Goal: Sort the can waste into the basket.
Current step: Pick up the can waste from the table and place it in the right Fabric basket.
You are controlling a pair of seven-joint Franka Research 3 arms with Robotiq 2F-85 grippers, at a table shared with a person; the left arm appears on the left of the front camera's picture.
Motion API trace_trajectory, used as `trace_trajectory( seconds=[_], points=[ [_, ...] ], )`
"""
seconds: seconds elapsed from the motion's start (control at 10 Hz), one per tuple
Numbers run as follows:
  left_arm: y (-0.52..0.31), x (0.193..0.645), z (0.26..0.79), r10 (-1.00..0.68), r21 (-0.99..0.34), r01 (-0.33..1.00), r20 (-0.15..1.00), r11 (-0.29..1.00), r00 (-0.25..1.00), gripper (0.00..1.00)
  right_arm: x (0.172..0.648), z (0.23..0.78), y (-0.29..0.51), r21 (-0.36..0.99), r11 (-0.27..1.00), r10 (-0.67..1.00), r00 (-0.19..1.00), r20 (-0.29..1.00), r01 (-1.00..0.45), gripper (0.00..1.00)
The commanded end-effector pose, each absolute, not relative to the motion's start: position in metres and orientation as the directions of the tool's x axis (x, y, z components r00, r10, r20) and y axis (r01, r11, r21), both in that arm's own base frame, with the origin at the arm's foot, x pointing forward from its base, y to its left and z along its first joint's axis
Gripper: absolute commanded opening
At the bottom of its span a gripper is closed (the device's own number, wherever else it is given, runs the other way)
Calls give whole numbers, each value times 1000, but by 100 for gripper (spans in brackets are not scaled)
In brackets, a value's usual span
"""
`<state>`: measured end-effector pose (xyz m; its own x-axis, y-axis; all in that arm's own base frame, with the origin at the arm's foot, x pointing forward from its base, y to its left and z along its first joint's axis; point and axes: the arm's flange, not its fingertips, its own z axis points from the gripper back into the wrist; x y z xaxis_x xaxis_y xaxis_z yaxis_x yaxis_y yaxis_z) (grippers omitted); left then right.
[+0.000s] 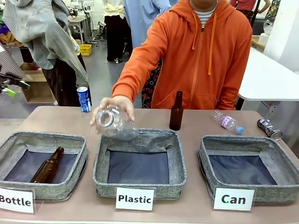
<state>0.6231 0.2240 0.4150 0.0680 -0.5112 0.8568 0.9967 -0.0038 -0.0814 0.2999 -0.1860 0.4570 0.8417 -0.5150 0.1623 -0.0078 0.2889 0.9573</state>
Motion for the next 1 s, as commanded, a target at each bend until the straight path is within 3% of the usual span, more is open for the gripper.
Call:
trace_trajectory(
  seconds=[0.0, 0.3, 0.5, 0.9],
  points=[
    [188, 658, 397, -528, -51, 999, 849, -14, 36, 100, 302, 458, -186, 959, 282, -520, 833, 187, -39, 100],
    [124, 727, 360, -552, -34, 997, 834, -70, -10, 100, 302, 458, -186, 959, 282, -520, 833, 187, -39, 100],
    [91, 767, 338, -579, -72, 996, 815, -49, 30, 100, 302, 458, -186, 959, 282, -520, 833, 187, -39, 100],
    [66, 802, 318, -599, -145, 989, 793, -2, 115, 100, 302, 458, -186, 959, 282, -520, 833, 187, -39, 100]
  ],
)
